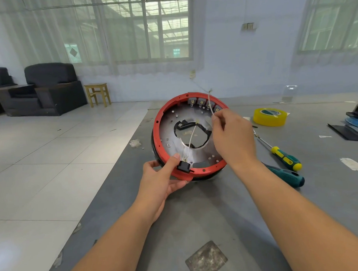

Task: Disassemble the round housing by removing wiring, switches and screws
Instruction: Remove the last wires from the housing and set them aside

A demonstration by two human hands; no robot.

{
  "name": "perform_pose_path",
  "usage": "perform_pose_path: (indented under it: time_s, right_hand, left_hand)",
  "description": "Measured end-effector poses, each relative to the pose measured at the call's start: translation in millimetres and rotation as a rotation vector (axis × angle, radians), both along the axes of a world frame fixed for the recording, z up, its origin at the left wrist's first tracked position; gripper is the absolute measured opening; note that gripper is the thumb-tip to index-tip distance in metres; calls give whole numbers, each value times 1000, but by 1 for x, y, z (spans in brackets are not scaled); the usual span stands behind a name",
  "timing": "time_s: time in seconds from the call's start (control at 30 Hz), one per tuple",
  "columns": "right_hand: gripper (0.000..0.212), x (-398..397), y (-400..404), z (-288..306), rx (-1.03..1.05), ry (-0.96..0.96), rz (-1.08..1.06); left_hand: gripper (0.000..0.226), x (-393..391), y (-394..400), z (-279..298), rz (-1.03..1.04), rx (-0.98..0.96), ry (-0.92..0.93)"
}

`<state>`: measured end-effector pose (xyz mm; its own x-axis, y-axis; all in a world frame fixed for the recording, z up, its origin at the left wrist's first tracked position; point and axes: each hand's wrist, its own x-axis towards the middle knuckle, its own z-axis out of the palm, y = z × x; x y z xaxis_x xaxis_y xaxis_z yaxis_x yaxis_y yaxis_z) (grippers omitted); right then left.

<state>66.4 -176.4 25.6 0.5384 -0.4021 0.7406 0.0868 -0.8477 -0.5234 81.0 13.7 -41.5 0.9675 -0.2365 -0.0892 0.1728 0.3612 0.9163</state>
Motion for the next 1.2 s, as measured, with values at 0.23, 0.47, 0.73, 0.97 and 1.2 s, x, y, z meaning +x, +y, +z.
perform_pose_path:
  time_s: [0.23, 0.47, 0.73, 0.97, 1.2]
  right_hand:
    - [15, 8, -23, -21, 152, -94, -5]
    - [15, 15, -21, -53, 616, -23, 314]
    - [19, 20, -13, -66, 659, 3, 243]
    - [13, 8, -13, -56, 521, 5, 244]
    - [23, -9, -13, -41, -57, -41, 327]
  left_hand:
    - [82, 7, 10, -3, 79, 227, -8]
    - [59, 8, 25, 6, 245, 722, -291]
    - [54, 13, 29, -2, 312, 996, -407]
    - [53, 16, 32, -1, 336, 1100, -393]
    - [42, 4, 27, 33, 281, 164, -324]
